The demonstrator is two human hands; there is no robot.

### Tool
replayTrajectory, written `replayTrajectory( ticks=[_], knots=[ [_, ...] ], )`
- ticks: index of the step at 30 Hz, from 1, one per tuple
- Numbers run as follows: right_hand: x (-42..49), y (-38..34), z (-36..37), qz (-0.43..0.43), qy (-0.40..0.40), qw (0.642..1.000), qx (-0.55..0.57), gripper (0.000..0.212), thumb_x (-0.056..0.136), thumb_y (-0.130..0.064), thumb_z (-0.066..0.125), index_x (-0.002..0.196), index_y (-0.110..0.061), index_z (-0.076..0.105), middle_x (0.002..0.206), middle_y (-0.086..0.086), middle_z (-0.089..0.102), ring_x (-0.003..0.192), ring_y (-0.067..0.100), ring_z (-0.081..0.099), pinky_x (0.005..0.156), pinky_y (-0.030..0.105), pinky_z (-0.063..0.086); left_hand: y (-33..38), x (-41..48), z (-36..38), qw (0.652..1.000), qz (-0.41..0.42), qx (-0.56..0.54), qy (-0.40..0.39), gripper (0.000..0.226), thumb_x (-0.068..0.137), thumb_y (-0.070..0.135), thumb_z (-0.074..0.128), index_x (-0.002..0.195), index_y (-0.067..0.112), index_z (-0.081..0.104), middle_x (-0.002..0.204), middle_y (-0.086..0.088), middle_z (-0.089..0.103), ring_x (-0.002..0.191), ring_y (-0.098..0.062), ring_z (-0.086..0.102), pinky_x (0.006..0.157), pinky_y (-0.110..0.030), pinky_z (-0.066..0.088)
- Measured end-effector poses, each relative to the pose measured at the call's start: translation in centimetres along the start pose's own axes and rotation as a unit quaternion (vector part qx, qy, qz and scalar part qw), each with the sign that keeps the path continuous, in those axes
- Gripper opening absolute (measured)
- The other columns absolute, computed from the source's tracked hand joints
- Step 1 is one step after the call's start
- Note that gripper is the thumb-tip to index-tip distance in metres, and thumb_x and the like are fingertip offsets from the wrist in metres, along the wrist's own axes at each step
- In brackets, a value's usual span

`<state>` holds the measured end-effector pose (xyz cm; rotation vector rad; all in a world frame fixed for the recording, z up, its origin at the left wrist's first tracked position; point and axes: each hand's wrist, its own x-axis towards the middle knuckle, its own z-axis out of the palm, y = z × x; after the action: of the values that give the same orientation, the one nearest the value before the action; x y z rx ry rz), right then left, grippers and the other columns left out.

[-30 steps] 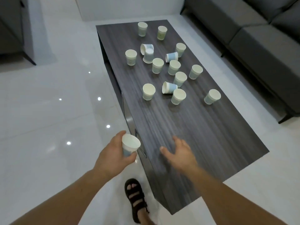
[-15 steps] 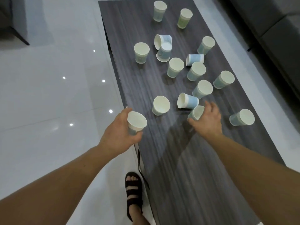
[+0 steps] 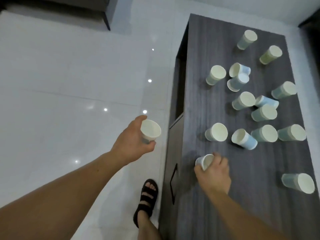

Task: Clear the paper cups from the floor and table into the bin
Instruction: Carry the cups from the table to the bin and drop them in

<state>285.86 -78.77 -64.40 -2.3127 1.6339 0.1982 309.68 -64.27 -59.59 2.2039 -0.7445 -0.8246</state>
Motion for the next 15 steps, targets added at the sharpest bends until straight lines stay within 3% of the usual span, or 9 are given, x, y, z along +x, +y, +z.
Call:
replayTrajectory(
  ticks=[6,10,15],
  knots=[
    [-9.2,-16.0,-0.9,-0.265,-0.044,0.963,0.019,0.068,0.082,-0.048,0.061,0.14,-0.029,0.03,0.125,0.002,0.038,0.105,0.023,0.051,0.078,0.04,0.05,-6.4,-11.6,-11.3,0.986,-0.081,-0.038,0.142,0.087,0.072,0.034,0.076,0.143,0.031,0.027,0.134,0.001,0.046,0.115,-0.019,0.048,0.091,-0.027,0.039],
    [-19.8,-25.3,-2.8,-0.425,-0.061,0.903,0.01,0.068,0.081,-0.05,0.061,0.139,-0.029,0.031,0.124,0.0,0.039,0.1,0.023,0.053,0.072,0.035,0.048,-10.8,-24.4,-18.7,0.955,-0.145,-0.06,0.251,0.087,0.073,0.034,0.076,0.145,0.028,0.028,0.138,-0.001,0.043,0.122,-0.022,0.046,0.092,-0.024,0.034],
    [-37.5,-32.7,-5.1,-0.593,-0.086,0.801,-0.016,0.069,0.082,-0.047,0.061,0.142,-0.026,0.034,0.127,0.0,0.042,0.104,0.024,0.053,0.07,0.034,0.046,-14.9,-45.1,-25.8,0.886,-0.238,-0.092,0.388,0.086,0.072,0.038,0.076,0.144,0.031,0.029,0.138,0.002,0.046,0.12,-0.021,0.049,0.092,-0.028,0.039]
  ],
)
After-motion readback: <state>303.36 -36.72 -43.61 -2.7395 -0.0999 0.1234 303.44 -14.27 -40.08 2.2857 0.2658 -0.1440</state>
